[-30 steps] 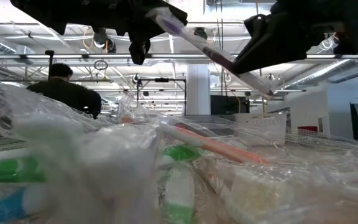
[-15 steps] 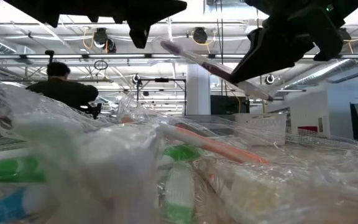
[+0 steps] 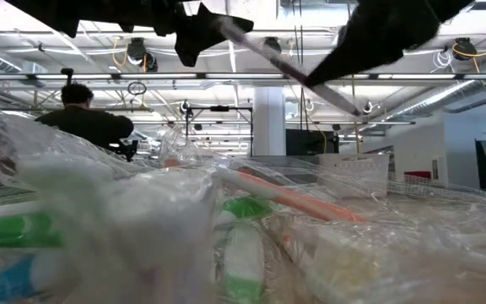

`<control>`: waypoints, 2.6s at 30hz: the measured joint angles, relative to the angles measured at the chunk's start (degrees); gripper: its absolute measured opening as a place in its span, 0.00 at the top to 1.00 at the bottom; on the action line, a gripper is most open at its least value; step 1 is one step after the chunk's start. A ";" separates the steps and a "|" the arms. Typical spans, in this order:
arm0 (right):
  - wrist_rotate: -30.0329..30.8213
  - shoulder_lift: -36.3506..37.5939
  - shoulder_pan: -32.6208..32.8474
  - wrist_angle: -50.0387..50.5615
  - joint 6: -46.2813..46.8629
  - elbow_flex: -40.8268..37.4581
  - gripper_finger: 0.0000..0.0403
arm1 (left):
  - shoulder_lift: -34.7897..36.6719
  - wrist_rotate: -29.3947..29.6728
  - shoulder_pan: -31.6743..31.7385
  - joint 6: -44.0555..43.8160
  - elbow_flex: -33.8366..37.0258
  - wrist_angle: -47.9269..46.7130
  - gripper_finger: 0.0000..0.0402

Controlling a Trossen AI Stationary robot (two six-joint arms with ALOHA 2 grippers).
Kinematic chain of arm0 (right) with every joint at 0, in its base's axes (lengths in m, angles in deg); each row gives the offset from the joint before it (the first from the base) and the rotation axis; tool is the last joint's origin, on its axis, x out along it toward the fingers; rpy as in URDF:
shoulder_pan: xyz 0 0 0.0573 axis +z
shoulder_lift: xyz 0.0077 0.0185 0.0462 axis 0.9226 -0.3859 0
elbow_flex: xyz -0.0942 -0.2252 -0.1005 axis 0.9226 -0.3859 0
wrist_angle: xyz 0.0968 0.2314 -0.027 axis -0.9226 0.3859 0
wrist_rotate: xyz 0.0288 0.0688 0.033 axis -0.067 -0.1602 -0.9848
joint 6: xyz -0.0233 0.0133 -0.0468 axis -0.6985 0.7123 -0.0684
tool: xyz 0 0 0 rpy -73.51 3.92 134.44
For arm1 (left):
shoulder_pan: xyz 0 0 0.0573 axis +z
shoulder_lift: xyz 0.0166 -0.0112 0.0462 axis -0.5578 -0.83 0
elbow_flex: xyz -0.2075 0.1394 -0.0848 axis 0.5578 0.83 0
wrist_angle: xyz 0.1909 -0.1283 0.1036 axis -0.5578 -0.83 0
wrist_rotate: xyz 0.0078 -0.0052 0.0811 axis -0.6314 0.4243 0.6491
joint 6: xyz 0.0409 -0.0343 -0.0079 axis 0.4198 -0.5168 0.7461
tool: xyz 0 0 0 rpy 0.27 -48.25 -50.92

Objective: Pick & Place Toothbrushes
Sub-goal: Put the violet toothbrush into the black basket

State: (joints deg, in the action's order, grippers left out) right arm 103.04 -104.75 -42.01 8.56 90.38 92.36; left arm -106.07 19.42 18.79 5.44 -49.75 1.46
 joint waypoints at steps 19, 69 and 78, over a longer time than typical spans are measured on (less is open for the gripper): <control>-1.80 2.10 -1.07 -15.21 -2.38 0.00 0.97 | 0.02 6.86 0.02 3.38 0.00 6.74 0.33; 0.50 2.10 -2.09 -12.38 -5.51 0.04 0.55 | 5.30 7.87 -0.55 2.69 0.02 -0.13 1.00; 7.31 2.10 -2.65 -12.13 -10.16 0.04 0.51 | 14.93 16.62 0.11 -1.25 0.02 -17.81 1.00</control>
State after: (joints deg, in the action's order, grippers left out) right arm 110.35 -102.65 -44.66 -3.57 80.22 92.41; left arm -91.14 36.04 18.90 4.19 -49.73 -16.35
